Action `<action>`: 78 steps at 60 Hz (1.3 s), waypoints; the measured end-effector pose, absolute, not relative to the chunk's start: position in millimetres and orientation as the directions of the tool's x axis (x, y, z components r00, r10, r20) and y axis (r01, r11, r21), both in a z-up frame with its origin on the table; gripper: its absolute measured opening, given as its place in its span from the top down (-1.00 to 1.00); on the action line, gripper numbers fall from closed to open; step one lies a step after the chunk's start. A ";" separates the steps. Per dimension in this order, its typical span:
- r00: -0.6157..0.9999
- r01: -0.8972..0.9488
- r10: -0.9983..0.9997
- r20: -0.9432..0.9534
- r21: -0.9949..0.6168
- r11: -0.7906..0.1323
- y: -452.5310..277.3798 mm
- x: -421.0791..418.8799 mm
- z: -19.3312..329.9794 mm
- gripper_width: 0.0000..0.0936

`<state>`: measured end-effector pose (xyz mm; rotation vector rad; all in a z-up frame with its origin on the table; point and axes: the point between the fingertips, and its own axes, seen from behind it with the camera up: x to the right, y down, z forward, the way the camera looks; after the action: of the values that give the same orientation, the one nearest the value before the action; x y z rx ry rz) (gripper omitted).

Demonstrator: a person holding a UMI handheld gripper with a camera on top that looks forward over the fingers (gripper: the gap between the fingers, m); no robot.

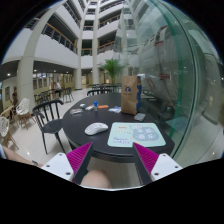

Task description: Arrange mouse

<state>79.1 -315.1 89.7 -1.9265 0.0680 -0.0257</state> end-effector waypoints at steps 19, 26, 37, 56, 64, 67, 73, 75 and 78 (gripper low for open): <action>1.000 -0.012 -0.025 -0.002 -0.915 -0.403 -297.0 61.3 70.7 -0.76; 1.000 0.008 -0.011 0.014 -0.918 -0.398 -292.1 54.4 69.4 -0.77; 1.000 0.000 -0.003 0.001 -0.910 -0.416 -290.1 47.9 61.5 -0.76; 0.989 0.015 0.137 -0.050 -0.899 -0.438 -229.4 -14.6 43.4 -0.76; 0.984 0.033 0.167 -0.058 -0.866 -0.498 -180.6 -42.0 10.3 -0.76; 0.987 0.050 0.156 -0.035 -0.860 -0.507 -160.9 -39.9 2.0 -0.79; 0.995 0.058 0.102 0.005 -0.850 -0.524 -130.3 -27.8 -12.9 -0.79; 0.996 0.054 0.092 0.007 -0.850 -0.524 -121.7 -26.3 -15.2 -0.80; 0.998 0.041 0.069 0.006 -0.855 -0.518 -107.8 -22.6 -15.7 -0.76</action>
<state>-22.6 -107.8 -15.7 -2.1157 -0.0764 0.0353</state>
